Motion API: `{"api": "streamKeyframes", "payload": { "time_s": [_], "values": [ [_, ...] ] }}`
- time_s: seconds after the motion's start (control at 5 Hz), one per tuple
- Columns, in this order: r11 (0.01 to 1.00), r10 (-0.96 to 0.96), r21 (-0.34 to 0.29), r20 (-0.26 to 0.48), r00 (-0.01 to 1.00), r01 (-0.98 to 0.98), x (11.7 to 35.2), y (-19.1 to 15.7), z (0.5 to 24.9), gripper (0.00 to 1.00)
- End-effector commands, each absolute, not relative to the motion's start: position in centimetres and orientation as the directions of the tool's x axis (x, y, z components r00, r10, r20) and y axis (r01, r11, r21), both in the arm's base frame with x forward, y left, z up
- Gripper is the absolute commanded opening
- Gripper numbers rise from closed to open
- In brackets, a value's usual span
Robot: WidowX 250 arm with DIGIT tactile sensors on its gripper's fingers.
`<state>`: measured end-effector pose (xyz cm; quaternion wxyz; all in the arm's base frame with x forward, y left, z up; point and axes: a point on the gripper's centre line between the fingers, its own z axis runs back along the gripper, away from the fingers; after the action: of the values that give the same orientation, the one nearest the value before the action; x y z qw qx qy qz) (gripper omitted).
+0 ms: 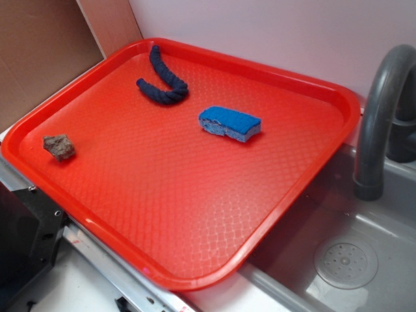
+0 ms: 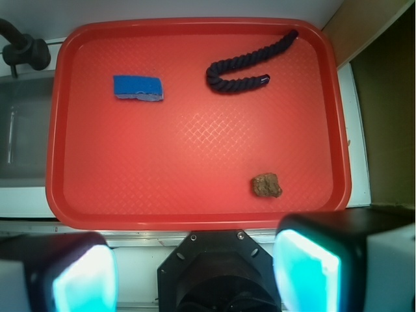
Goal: Grab the blue rope.
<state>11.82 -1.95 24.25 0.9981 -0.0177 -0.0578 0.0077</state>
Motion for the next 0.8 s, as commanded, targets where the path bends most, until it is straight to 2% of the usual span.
{"api": "streamKeyframes", "payload": {
  "time_s": [0.0,0.2,0.4,0.6],
  "values": [
    [0.999,0.017,-0.036,0.115,0.993,-0.013,11.8,-2.0,24.3,1.0],
    [0.987,0.16,-0.012,0.182,0.97,-0.161,15.0,0.1,23.0,1.0],
    [0.972,0.227,0.003,0.212,0.951,-0.233,16.9,1.2,21.7,1.0],
    [0.952,0.292,0.024,0.225,0.93,-0.305,19.6,2.3,19.2,1.0]
  ]
}}
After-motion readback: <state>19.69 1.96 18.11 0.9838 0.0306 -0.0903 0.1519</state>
